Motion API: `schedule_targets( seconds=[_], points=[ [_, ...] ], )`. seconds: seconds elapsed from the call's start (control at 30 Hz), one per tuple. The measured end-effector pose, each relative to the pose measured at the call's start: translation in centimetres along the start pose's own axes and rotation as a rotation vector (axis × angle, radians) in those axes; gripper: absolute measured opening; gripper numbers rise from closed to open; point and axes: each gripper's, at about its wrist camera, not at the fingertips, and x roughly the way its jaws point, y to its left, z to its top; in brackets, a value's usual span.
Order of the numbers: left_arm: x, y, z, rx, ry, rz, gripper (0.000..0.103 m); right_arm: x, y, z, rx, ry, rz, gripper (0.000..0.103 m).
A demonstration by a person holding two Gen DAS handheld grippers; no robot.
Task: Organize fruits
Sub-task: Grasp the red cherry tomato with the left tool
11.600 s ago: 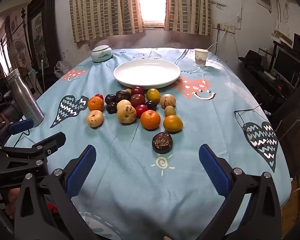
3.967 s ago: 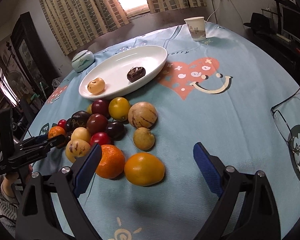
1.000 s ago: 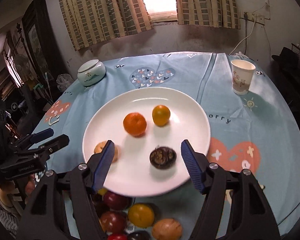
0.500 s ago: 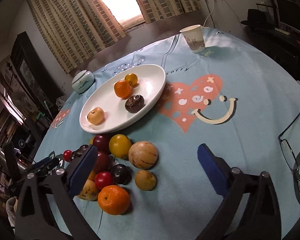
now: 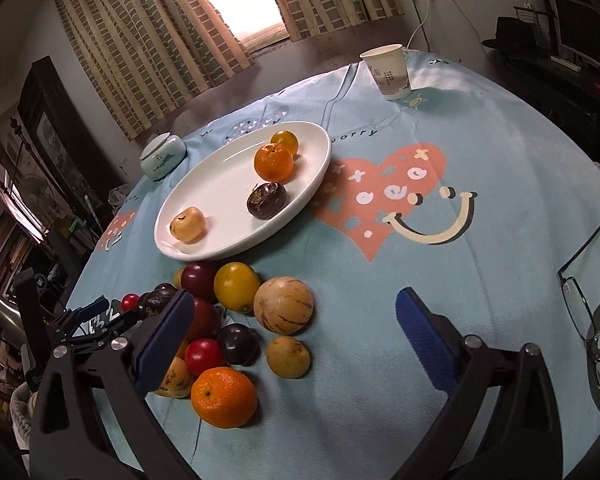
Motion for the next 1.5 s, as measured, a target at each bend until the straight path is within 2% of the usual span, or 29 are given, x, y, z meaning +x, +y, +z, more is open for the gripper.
schedule_targets(
  seconds=[0.27,0.4,0.5,0.57,0.9,1.03,1.17,1.37,1.4,1.47,1.5],
  points=[
    [-0.1,2.0,-0.2,-0.061,0.0,0.05,0.092,0.1,-0.1,-0.1,0.005,0.008,-0.004,0.101],
    [0.2,0.8,-0.2,-0.019,0.016,0.006,0.092,0.1,0.0,-0.1,0.002,0.005,0.004,0.101],
    [0.4,0.5,0.0,-0.02,0.011,-0.038,0.085,0.1,0.1,-0.1,-0.005,0.0,0.011,0.101],
    [1.1,1.4,0.1,-0.07,0.041,-0.068,0.066,0.1,0.1,-0.2,-0.008,0.001,0.022,0.101],
    [2.1,1.3,0.8,-0.084,0.04,-0.081,0.059,0.4,0.5,-0.3,-0.023,0.012,0.017,0.101],
    [2.3,1.5,1.2,-0.095,0.033,-0.102,0.043,0.6,0.7,-0.4,-0.041,0.017,0.011,0.101],
    [1.9,0.8,1.1,-0.058,0.02,-0.095,0.031,0.6,0.8,-0.4,-0.047,0.017,0.001,0.101],
    [1.4,1.0,0.9,-0.06,0.008,-0.092,0.03,0.1,2.5,-1.8,-0.146,0.01,-0.031,0.101],
    [1.3,1.0,0.8,-0.058,0.004,-0.09,0.03,0.1,2.9,-2.2,-0.174,0.012,-0.042,0.098],
    [1.0,1.0,0.8,-0.059,-0.004,-0.09,0.03,0.3,3.7,-3.0,-0.233,0.025,-0.077,0.087],
    [0.9,1.1,0.8,-0.06,-0.007,-0.09,0.03,0.5,4.1,-3.2,-0.257,0.034,-0.09,0.076]
  ],
)
